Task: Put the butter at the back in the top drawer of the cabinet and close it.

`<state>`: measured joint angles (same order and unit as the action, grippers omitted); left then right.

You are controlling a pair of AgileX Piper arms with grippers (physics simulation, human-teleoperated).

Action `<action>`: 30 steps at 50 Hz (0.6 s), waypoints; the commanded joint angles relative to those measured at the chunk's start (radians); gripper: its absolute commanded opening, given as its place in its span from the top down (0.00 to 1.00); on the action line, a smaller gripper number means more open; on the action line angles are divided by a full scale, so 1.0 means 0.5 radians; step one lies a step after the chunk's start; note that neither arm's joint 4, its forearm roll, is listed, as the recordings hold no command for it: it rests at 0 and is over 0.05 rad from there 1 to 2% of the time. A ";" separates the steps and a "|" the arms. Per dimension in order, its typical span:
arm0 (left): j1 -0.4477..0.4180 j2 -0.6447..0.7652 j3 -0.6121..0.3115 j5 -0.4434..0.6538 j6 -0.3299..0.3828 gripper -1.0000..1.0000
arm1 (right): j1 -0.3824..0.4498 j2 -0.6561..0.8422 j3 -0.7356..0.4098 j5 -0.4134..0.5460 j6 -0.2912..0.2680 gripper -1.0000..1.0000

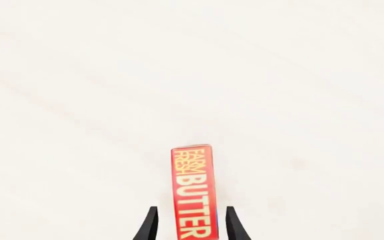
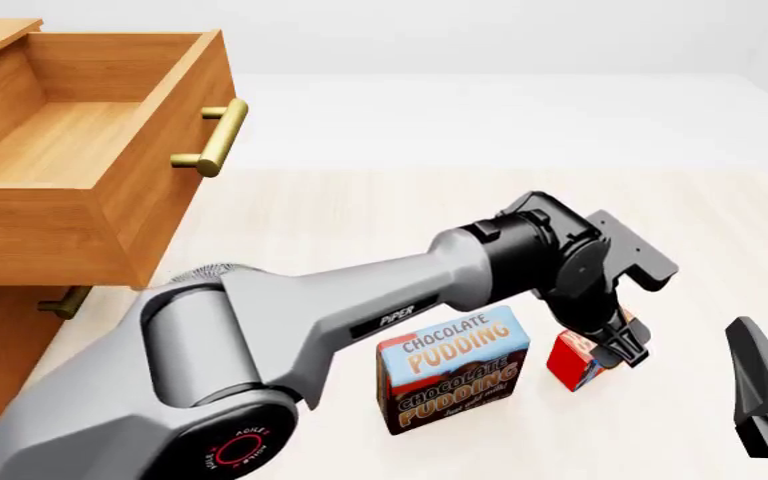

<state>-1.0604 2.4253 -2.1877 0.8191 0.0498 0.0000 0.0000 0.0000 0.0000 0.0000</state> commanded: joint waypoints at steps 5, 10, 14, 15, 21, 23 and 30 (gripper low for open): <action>-0.002 0.041 -0.029 0.003 -0.012 0.00 | 0.000 0.000 0.000 0.000 0.000 0.00; 0.001 0.044 -0.026 -0.005 -0.015 0.00 | 0.000 0.000 0.000 0.000 0.000 0.00; -0.002 0.058 -0.036 -0.007 -0.027 0.00 | 0.000 0.000 0.000 0.000 0.000 0.00; -0.003 0.061 -0.040 -0.005 -0.030 0.00 | 0.000 0.000 0.000 0.000 0.000 0.00; -0.002 0.066 -0.036 -0.010 -0.036 0.00 | 0.000 0.000 0.000 0.000 0.000 0.00; -0.003 0.070 -0.033 -0.013 -0.039 0.00 | 0.000 0.000 0.000 0.000 0.000 0.00; -0.004 0.078 -0.028 -0.020 -0.048 0.00 | 0.000 0.000 0.000 0.000 0.000 0.00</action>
<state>-1.0619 2.4578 -2.2032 0.8135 0.0319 0.0000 0.0000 0.0000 0.0000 0.0000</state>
